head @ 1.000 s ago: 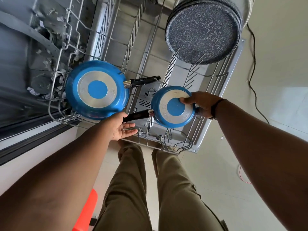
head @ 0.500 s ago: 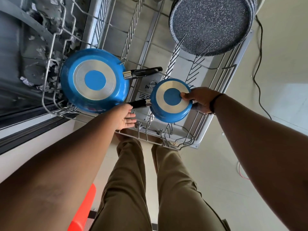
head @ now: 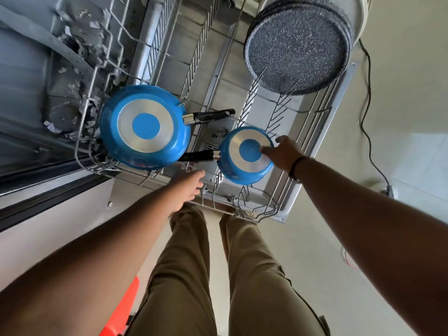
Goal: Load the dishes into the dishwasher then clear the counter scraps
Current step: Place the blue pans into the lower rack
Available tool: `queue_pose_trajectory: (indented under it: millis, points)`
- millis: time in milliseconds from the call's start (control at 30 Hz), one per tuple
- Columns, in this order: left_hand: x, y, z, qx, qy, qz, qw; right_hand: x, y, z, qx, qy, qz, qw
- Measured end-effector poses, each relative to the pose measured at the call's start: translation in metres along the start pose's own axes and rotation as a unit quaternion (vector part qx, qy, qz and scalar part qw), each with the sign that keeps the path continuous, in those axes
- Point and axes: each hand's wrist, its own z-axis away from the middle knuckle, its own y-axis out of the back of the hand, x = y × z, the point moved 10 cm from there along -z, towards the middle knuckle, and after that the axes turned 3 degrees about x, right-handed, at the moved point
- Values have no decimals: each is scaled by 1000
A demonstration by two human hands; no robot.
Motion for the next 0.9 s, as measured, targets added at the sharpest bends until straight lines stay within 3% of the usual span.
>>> queue_pose_trajectory:
  millis: [133, 367, 667, 767, 900]
  points:
    - [20, 4, 54, 54, -157, -207, 964, -21, -3, 40, -21, 101, 150, 983]
    - [32, 45, 166, 127, -233, -340, 902, -66, 31, 137, -48, 227, 319, 919]
    - [24, 116, 346, 328, -315, -335, 825, -187, 84, 275, 13, 409, 450, 793]
    - [24, 141, 414, 404, -350, -328, 779, -243, 88, 329, 56, 476, 456, 750]
    - [17, 181, 510, 496, -405, -267, 720, -305, 99, 400, 123, 525, 424, 728]
